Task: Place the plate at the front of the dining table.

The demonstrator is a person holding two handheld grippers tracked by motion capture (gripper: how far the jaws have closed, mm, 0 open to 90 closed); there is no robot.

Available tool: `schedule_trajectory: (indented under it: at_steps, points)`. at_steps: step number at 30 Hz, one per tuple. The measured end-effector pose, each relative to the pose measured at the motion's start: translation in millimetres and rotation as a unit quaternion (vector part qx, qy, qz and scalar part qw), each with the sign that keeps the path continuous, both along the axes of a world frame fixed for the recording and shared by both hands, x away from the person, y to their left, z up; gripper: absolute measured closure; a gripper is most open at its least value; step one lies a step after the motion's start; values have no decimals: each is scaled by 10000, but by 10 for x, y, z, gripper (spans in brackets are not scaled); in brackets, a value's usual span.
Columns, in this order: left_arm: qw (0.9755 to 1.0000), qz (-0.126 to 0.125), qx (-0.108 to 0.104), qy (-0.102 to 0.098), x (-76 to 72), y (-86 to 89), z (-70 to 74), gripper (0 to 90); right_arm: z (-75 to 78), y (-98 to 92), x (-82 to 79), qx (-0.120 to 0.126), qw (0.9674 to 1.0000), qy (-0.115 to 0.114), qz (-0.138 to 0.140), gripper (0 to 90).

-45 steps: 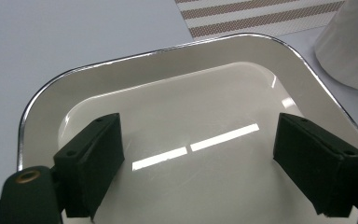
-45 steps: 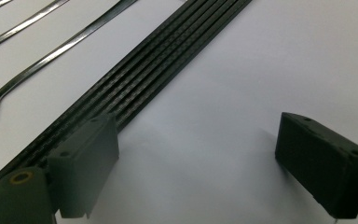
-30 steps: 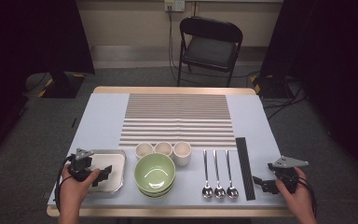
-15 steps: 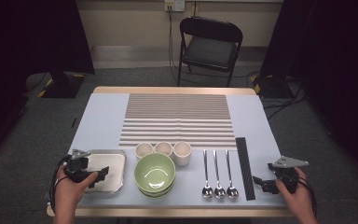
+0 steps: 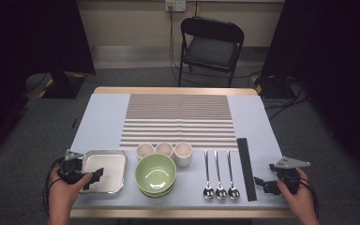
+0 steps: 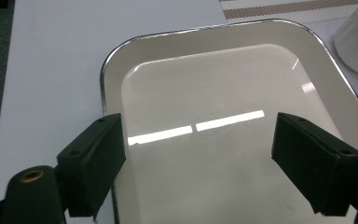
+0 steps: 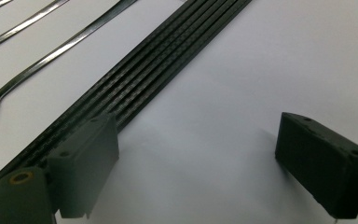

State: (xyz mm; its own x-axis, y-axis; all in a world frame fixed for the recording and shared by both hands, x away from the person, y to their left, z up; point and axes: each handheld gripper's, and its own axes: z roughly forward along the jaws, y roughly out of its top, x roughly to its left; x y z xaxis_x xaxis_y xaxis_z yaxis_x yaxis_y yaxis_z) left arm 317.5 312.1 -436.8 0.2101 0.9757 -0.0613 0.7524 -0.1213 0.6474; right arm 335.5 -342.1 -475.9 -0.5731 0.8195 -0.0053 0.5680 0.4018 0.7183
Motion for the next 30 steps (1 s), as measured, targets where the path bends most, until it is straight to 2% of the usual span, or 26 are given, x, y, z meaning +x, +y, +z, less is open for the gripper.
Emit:
schedule_trajectory:
  at_steps: [4, 12, 19, 25, 30]
  points:
    - [10000, 50, -36, -1, -13, 27, 18, 171, 1, 1, -2, 1, 10000, 13, -18, 123]
    - [9998, 172, 52, -40, -43, 94, 62, 171, 1, 0, -2, 1, 10000, 11, -7, 124]
    - [9997, 225, 119, -34, -53, 131, 58, 169, 1, 0, -3, 1, 10000, 10, -12, 124]
    - [9995, 292, 113, -98, -58, 165, 54, 161, 0, 1, -3, -3, 10000, 7, -12, 123]
    - [9994, 341, 78, -54, -68, 203, 36, 161, 0, 0, -2, -1, 10000, 2, -2, 123]
